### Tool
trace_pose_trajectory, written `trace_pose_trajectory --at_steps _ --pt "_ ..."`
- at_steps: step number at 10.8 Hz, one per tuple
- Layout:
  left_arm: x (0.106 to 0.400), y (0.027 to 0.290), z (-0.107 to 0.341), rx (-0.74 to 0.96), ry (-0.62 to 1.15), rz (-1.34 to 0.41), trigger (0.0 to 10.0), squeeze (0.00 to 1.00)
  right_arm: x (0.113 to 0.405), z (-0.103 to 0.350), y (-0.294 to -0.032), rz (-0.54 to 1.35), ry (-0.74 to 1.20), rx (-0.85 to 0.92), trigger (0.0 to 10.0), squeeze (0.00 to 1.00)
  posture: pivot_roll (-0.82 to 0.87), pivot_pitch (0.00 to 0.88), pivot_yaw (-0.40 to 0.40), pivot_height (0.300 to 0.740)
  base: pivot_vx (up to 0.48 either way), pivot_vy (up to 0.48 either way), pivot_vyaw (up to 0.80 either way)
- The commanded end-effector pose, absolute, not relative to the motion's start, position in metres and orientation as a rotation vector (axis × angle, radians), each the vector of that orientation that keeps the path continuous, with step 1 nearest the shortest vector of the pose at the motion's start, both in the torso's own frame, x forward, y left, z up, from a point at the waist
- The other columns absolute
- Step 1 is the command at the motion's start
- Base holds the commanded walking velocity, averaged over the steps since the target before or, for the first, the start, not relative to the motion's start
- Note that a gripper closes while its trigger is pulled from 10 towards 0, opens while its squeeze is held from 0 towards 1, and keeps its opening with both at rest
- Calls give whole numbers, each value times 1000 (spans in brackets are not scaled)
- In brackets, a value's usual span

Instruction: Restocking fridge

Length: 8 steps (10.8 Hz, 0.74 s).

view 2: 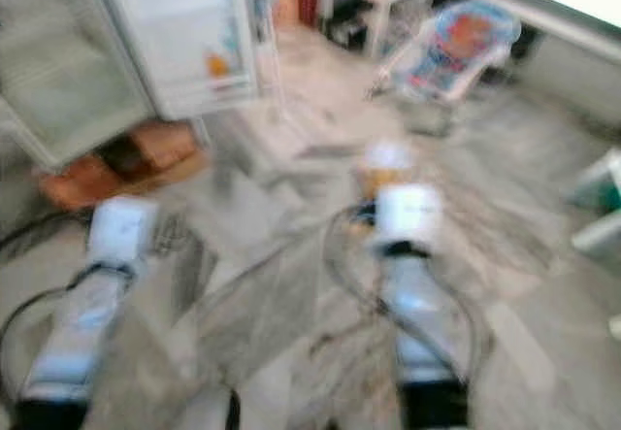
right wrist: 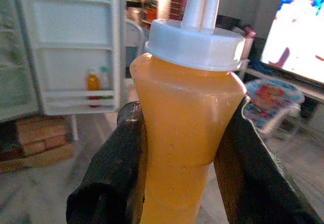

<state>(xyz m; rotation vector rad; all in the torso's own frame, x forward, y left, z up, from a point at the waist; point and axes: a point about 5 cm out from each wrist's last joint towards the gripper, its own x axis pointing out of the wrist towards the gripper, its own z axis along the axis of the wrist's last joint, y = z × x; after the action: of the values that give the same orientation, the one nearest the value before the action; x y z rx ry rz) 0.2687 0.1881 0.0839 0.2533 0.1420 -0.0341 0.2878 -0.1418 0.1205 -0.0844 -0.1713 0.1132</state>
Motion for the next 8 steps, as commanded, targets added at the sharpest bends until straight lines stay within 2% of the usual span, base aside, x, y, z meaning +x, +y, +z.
trace_pose_trajectory --at_steps 1,5,8 --pt "270 181 91 236 94 -38 10000 0 285 122 -156 76 -174 -100 10000 0 140 93 -58 740 251 409 0" --pt "229 206 77 199 108 83 10000 0 247 100 -183 18 -77 -123 10000 0 139 82 -65 740 251 409 0" --pt "224 205 76 177 104 94 10000 0 244 92 -189 -15 -35 -109 10000 0 146 69 -82 740 279 390 0"
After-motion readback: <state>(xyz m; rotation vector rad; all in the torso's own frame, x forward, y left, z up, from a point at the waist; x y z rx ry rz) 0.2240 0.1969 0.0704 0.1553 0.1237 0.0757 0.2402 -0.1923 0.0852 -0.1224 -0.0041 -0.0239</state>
